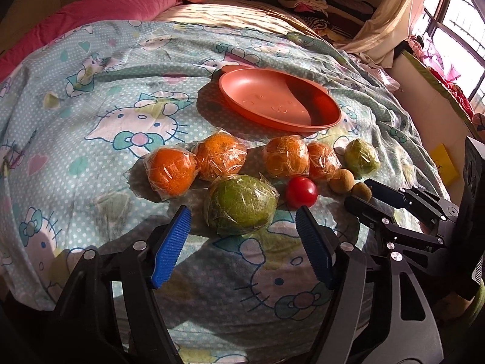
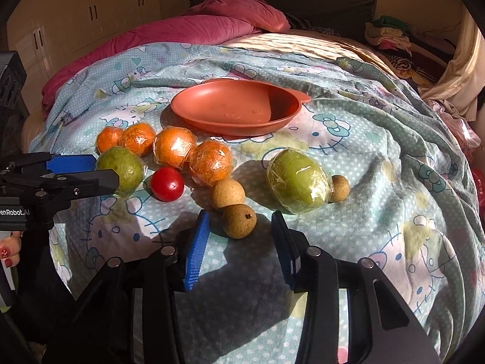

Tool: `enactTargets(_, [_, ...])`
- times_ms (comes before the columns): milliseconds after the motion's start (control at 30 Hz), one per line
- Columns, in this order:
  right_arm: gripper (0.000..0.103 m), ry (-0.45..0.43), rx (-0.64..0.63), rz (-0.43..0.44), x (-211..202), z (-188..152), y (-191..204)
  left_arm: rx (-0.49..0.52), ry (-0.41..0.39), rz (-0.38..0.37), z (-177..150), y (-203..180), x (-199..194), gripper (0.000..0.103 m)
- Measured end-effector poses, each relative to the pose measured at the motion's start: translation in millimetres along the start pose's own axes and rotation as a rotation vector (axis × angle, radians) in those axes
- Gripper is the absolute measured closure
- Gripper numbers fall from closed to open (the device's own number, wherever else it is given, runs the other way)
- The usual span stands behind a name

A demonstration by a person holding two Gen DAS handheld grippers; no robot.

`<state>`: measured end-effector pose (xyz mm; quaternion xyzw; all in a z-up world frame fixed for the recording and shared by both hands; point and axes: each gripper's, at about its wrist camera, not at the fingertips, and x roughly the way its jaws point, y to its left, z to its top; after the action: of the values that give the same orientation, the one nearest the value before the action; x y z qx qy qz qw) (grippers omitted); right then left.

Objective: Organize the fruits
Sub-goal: 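Grasp the large green wrapped fruit with the left gripper while the right gripper grasps a small brown pear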

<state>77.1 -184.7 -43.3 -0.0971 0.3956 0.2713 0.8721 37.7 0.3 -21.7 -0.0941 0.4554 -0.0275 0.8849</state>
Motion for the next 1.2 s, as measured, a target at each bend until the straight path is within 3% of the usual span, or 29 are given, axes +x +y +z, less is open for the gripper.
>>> enactTargets(133, [0.081,0.001,-0.005,0.021,1.0,1.1,-2.0,0.004,0.004,0.0,1.4,-1.7,4.9,0.048])
enactTargets(400, [0.081,-0.002,0.006,0.049,-0.8,-0.1,-5.4,-0.003,0.015,0.012,3.0,1.7,15.1,0.055])
enactTargets(667, [0.081,-0.023,0.019,0.067,-10.2,1.6,-6.8,-0.004,0.012,-0.007,5.0,3.8,17.9,0.056])
enactTargets(1200, [0.081,-0.095,0.015,0.09,-27.0,37.5,-20.8,0.003,-0.044,-0.082,34.0,-6.2,-18.6,0.058])
